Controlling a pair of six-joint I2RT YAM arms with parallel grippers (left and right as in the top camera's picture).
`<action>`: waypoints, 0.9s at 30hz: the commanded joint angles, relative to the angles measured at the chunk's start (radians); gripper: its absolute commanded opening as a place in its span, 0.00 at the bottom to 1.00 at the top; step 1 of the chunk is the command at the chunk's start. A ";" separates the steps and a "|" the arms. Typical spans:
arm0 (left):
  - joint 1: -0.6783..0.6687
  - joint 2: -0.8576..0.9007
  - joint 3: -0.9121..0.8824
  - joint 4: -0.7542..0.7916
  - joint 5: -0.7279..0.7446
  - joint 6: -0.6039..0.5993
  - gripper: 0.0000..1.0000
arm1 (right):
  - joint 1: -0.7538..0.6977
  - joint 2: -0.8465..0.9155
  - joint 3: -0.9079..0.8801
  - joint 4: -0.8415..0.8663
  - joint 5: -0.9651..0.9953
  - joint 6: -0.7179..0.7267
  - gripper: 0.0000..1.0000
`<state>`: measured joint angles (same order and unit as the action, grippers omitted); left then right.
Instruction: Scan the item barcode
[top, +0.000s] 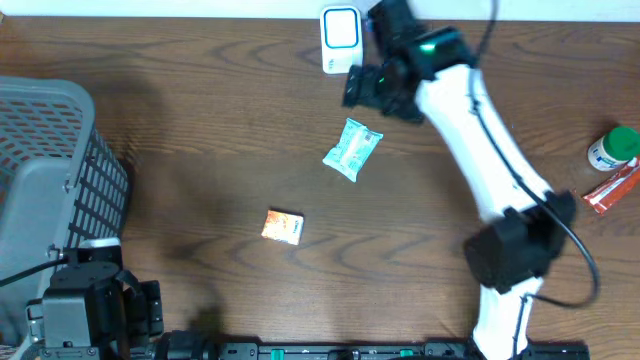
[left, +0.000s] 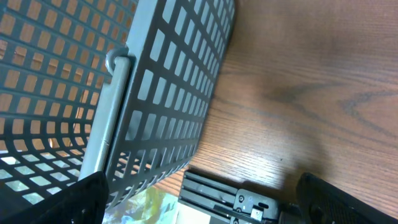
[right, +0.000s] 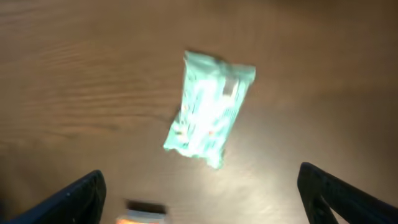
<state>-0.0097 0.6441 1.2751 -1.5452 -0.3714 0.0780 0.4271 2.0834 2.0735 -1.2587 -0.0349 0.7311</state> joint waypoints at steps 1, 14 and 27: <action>-0.004 -0.001 0.005 -0.002 -0.003 -0.005 0.96 | 0.013 0.120 0.004 0.010 -0.050 0.356 0.97; -0.004 -0.001 0.005 -0.002 -0.003 -0.005 0.96 | 0.039 0.311 0.004 0.040 -0.030 0.333 0.99; -0.004 -0.001 0.005 -0.002 -0.003 -0.005 0.96 | 0.103 0.419 0.004 0.100 0.073 0.225 0.73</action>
<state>-0.0097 0.6441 1.2751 -1.5455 -0.3714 0.0780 0.5182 2.4550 2.0785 -1.1584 0.0044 0.9752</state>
